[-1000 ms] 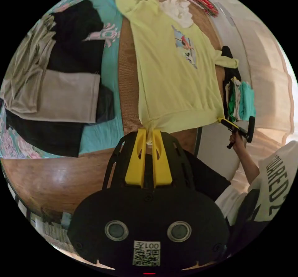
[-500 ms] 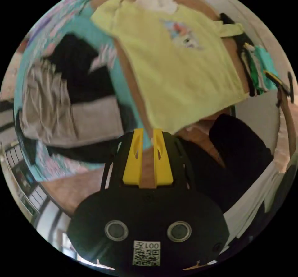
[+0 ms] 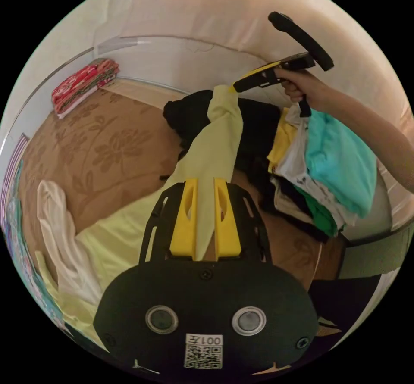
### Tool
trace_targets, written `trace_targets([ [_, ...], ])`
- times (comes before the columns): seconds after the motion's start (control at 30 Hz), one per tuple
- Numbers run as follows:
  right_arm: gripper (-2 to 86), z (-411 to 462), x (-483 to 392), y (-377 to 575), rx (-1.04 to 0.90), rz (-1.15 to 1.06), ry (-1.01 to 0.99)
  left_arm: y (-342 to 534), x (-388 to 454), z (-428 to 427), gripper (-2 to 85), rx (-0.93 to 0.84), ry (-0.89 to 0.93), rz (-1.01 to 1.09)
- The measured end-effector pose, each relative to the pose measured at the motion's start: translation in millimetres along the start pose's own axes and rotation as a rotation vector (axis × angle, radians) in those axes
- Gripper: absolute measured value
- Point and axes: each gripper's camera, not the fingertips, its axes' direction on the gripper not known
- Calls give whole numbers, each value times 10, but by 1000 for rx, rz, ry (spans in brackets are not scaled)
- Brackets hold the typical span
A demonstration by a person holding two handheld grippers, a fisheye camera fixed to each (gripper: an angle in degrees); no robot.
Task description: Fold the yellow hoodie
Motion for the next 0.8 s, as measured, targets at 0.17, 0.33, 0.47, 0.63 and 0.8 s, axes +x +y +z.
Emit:
trace_targets([
  [0.17, 77, 485, 436, -28, -2, 78, -255, -465, -130, 564, 20, -98, 20, -54],
  [0.33, 13, 139, 636, 293, 134, 116, -368, -373, -344, 696, 17, -115, 37, -153],
  [0.47, 4, -512, 616, 686, 262, 97, -261, -332, -528, 796, 17, -135, 76, -203],
  [0.63, 2, -714, 354, 790, 235, 21, -272, -238, -617, 648, 18, -63, 133, -266],
  [0.8, 3, -1246, -654, 610, 355, -190, -465, 384, -857, 103, 19, 93, 171, -444],
])
